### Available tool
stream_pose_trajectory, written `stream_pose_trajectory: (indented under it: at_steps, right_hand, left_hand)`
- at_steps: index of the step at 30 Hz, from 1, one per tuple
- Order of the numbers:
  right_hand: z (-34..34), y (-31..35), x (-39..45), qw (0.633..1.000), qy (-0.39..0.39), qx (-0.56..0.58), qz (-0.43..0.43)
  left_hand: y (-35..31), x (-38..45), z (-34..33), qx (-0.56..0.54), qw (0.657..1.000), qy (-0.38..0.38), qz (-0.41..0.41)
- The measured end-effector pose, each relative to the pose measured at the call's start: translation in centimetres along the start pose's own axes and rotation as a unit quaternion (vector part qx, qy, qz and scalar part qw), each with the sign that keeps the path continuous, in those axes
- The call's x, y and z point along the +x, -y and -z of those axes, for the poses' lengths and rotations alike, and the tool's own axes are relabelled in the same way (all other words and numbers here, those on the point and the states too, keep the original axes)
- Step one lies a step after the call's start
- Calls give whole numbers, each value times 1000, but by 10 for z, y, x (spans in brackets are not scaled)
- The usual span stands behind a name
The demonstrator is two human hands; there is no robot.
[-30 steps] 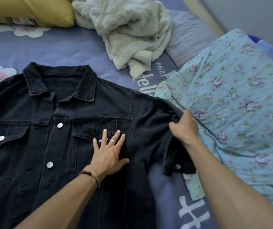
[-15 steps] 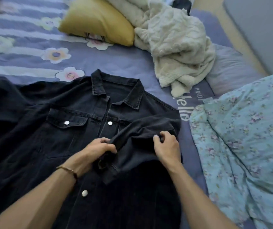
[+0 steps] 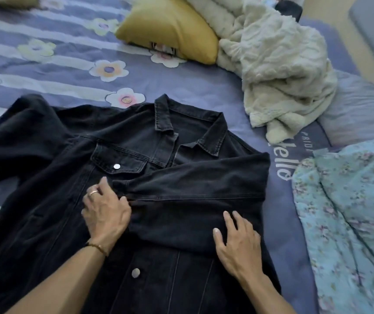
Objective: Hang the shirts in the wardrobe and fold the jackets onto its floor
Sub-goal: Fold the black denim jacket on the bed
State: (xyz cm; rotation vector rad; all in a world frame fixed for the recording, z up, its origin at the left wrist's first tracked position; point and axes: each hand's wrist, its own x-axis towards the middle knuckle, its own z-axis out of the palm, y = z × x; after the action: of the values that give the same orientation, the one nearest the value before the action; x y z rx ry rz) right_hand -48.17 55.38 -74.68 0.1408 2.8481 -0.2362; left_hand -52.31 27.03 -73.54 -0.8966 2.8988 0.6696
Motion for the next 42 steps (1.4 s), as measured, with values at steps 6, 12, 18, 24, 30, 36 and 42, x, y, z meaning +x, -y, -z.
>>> stream_pose_trajectory:
  at_steps: [6, 12, 18, 24, 30, 36, 42]
  right_hand:
    - [-4, 9, 51, 983, -63, -3, 174]
    - [1, -42, 120, 994, 27, -97, -41]
    - [7, 24, 100, 982, 163, -89, -45]
    - [50, 154, 119, 996, 28, -78, 28]
    - [-1, 332, 109, 988, 73, 56, 122]
    - [-36, 395, 119, 983, 182, 6, 29]
    - [-33, 417, 127, 985, 170, -23, -6]
  left_hand:
    - [-17, -14, -66, 170, 924, 148, -309]
    - [-13, -5, -90, 192, 920, 189, -283]
    - [-22, 14, -55, 139, 896, 305, -290]
    - [39, 85, 38, -62, 941, 98, -318]
    - [151, 204, 111, 6, 984, -86, -154]
    - [211, 289, 132, -60, 984, 45, 163]
    - [203, 310, 130, -85, 984, 135, 73]
